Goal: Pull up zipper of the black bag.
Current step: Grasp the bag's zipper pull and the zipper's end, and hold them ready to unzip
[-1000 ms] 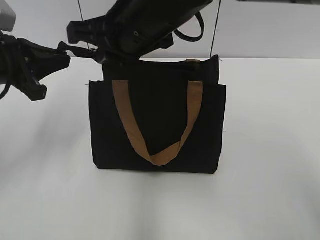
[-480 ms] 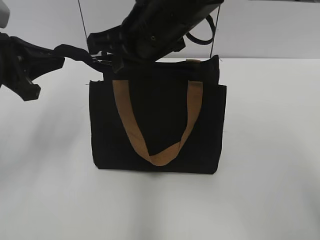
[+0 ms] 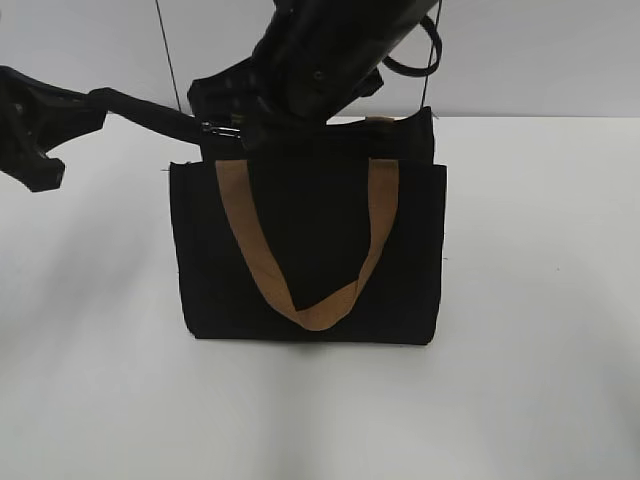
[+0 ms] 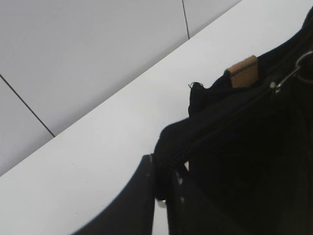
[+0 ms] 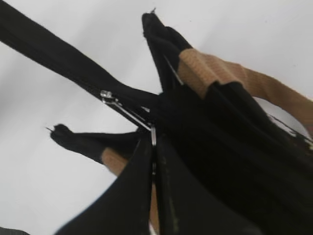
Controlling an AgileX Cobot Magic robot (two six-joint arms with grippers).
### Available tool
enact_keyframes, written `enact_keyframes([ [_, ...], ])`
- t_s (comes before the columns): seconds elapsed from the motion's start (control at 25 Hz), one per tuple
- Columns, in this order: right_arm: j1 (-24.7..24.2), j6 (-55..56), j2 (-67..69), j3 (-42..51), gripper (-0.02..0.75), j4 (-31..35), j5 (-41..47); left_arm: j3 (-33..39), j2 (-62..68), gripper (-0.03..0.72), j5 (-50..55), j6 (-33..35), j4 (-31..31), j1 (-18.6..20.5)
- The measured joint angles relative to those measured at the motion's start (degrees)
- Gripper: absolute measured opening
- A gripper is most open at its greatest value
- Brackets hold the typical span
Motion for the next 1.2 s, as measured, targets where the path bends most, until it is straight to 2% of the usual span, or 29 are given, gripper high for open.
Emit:
enact_keyframes([
  [0.24,0.0,-0.1,0.0,-4.9,-0.015,-7.4,10.0,0.0,0.0,0.02,-0.9,-0.2,0.3,0.2],
  [0.4,0.1,-2.4,0.0,-5.2,-0.015,-9.3,14.7,0.0,0.0,0.02,-1.5,-0.2,0.3,0.2],
  [0.8,0.0,-6.7,-0.1,-5.3,-0.015,-19.7,26.4,0.0,0.0,0.02,-1.0,-0.2,0.2,0.3],
  [1.2,-6.0,-8.8,-2.6,-5.4,-0.015,-20.0,29.4,0.0,0.0,0.02,-1.2,-0.2,0.8,0.4],
])
